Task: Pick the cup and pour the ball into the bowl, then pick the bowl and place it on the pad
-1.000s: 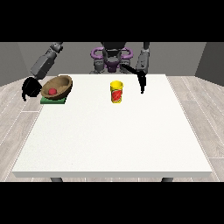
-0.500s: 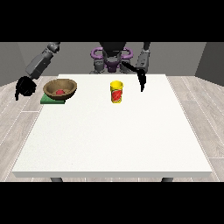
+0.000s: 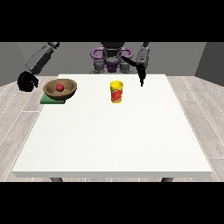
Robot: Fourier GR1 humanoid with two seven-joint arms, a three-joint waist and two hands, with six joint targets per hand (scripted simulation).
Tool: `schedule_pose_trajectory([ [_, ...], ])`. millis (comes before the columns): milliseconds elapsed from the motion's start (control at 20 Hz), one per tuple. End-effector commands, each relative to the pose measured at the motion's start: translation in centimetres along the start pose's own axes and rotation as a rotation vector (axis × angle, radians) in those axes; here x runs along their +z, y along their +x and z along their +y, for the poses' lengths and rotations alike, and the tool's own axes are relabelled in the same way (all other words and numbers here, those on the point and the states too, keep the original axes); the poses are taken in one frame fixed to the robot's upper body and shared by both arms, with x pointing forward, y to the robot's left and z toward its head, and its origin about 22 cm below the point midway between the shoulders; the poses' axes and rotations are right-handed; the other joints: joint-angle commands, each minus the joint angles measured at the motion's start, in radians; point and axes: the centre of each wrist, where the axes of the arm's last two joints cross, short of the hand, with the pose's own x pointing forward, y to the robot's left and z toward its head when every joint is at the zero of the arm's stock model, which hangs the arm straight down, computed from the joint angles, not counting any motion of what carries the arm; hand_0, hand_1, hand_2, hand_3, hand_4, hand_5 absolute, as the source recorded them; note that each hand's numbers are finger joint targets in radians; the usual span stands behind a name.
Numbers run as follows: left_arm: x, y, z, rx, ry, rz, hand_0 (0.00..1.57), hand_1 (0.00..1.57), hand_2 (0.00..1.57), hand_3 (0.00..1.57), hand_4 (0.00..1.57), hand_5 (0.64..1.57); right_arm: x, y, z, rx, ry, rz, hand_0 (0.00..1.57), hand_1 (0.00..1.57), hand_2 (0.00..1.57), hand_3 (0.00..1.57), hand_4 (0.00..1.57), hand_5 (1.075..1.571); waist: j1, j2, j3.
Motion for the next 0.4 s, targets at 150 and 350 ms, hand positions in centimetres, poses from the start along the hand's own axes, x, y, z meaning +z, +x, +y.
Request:
schedule_pose_trajectory([
  [150,1.9,-3.1,-3.5,-0.014,-0.028,0.139,0.0,0.0,0.0,0.0,0.0,0.682,-0.6,-2.1,2.0,0.04,-0.032,0.134,1.57,1.57,1.57,1.23,0.43,1.532,-0.033,-0.138,-0.0014],
  [350,3.9,-5.5,-4.1,-0.002,-0.056,0.245,0.0,0.0,0.0,0.0,0.0,0.682,-0.9,5.7,1.2,0.247,-0.018,0.067,0.5,0.5,0.24,0.0,0.38,1.087,-0.042,-0.228,-0.0039],
])
